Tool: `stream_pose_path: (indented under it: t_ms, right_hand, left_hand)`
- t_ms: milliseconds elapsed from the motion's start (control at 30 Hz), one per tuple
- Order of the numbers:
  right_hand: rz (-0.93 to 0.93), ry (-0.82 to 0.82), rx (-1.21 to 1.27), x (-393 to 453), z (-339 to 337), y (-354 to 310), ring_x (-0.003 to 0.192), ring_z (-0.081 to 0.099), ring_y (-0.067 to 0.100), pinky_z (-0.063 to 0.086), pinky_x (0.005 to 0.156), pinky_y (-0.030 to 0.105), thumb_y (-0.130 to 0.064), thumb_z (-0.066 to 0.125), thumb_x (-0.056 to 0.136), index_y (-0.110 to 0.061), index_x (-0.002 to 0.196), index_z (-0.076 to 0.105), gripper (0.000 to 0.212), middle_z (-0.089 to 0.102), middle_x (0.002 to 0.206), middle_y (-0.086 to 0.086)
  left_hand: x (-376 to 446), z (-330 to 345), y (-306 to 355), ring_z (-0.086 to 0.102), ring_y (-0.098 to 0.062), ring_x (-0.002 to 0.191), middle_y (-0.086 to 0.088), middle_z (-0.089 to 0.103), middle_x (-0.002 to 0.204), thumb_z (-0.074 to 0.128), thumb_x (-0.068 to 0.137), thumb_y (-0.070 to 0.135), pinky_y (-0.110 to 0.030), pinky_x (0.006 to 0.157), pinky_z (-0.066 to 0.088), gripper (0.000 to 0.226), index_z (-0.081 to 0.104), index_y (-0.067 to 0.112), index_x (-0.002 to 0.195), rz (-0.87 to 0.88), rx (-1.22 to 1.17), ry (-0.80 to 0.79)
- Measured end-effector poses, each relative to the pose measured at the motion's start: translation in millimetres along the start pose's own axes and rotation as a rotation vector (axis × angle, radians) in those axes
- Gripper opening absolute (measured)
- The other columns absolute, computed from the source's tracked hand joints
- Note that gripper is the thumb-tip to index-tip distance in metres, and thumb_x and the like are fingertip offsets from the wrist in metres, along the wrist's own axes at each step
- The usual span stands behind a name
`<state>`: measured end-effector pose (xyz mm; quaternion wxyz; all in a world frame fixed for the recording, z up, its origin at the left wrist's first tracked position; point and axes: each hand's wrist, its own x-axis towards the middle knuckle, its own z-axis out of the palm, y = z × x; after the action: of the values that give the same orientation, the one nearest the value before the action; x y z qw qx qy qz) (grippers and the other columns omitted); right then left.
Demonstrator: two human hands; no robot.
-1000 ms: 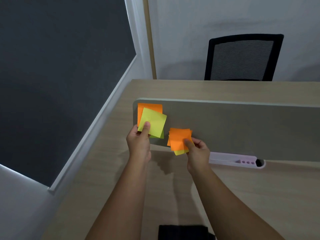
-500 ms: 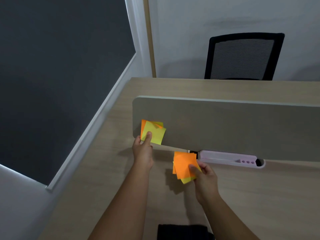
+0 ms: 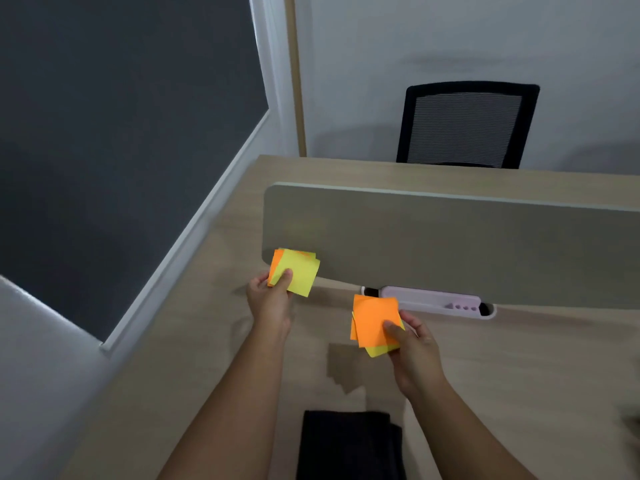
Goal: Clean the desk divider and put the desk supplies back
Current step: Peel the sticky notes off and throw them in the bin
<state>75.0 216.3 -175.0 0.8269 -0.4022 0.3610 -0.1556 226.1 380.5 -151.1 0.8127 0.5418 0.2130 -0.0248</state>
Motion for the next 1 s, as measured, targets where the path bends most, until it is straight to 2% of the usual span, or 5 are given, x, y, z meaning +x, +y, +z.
stream_pose_path:
  t_ms: [200,300,500,667,1000]
  right_hand:
    - [0.138,-0.139,-0.043,-40,4,26,0.099,0.061,0.031,0.052,0.079,0.039,0.005,0.061,0.085,0.001,0.126,0.054,0.042,0.061,0.12,0.021]
    - [0.213,-0.242,-0.166,-72,10,57,0.096,0.062,0.032,0.053,0.076,0.039,0.004,0.063,0.084,0.001,0.122,0.057,0.039,0.063,0.116,0.021]
    - [0.236,-0.347,-0.451,-140,0,107,0.101,0.064,0.034,0.053,0.09,0.052,-0.004,0.07,0.081,-0.011,0.1,0.065,0.021,0.067,0.11,0.017]
    - [0.21,-0.451,-0.648,-198,-28,131,0.1,0.062,0.03,0.054,0.089,0.052,-0.01,0.069,0.082,-0.018,0.094,0.063,0.016,0.065,0.108,0.013]
    - [0.22,-0.754,-0.921,-314,-85,185,0.082,0.064,0.024,0.055,0.074,0.04,-0.009,0.069,0.08,-0.017,0.095,0.061,0.018,0.066,0.097,0.013]
  left_hand:
    - [-76,-89,-20,0.058,-0.019,0.069,-0.006,0.059,0.079,0.065,0.087,0.008,-0.029,0.057,0.053,0.013,0.058,0.007,0.098,-0.002,0.223,0.002]
    - [-119,-133,-42,0.062,-0.027,0.072,-0.008,0.064,0.077,0.068,0.08,0.027,-0.046,0.067,0.056,0.015,0.061,0.014,0.084,-0.005,0.372,0.055]
    - [-203,-193,-51,0.063,-0.027,0.085,-0.013,0.062,0.101,0.055,0.095,0.018,-0.028,0.05,0.052,0.021,0.054,0.012,0.114,-0.084,0.14,0.229]
    - [-277,-247,-67,0.064,-0.026,0.091,-0.011,0.062,0.105,0.051,0.097,0.022,-0.042,0.07,0.059,0.013,0.054,0.017,0.109,-0.118,0.06,0.293]
    - [-407,-342,-110,0.065,-0.02,0.097,-0.004,0.066,0.11,0.062,0.091,0.016,-0.035,0.071,0.059,0.027,0.058,0.018,0.118,-0.08,-0.022,0.44]
